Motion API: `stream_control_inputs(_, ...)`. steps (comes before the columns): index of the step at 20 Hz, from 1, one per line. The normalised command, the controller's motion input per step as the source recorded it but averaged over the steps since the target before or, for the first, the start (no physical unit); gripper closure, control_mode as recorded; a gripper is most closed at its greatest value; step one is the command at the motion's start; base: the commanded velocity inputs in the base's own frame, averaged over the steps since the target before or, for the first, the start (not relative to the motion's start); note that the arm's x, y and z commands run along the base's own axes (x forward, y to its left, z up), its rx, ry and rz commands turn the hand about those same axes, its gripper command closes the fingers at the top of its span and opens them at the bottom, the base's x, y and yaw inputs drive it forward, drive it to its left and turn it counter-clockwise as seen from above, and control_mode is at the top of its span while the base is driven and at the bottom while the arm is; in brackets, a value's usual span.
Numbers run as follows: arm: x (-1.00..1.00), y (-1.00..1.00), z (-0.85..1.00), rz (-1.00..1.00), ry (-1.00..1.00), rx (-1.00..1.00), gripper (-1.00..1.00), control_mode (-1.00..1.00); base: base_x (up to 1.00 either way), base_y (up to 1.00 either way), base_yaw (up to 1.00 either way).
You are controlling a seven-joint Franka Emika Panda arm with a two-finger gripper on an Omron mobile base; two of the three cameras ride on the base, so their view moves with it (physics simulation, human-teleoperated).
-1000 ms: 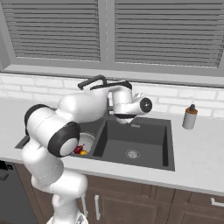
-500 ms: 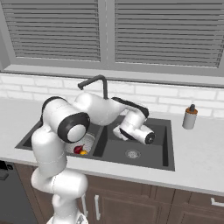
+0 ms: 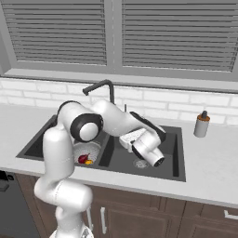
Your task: Put the colander in the sink, put the tangerine, pear in the colander, and turn on the sink faucet and pour water over the colander.
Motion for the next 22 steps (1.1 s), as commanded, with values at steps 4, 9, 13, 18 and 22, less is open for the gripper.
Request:
stream_control_inputs(4,0.18,0.43,0.05,0.00,-0.09,0.16,-1.00,-1.00,0.00,0.00,0.00)
stream_control_inputs(9,0.24,0.43,0.37,-0.03,-0.24,0.06,-1.00,-1.00,0.00,0.00,0.00)
stream_control_inputs(13,0.27,0.15,0.59,-0.06,-0.23,0.00,-1.00,-1.00,0.00,0.00,0.00)
stream_control_inputs(18,0.11,0.00,0.28,-0.11,-0.03,0.00,-1.00,-1.00,0.00,0.00,0.00)
stream_control_inputs(22,0.04,0.00,0.00,-0.17,0.11,0.00,-1.00,-1.00,0.00,0.00,0.00)
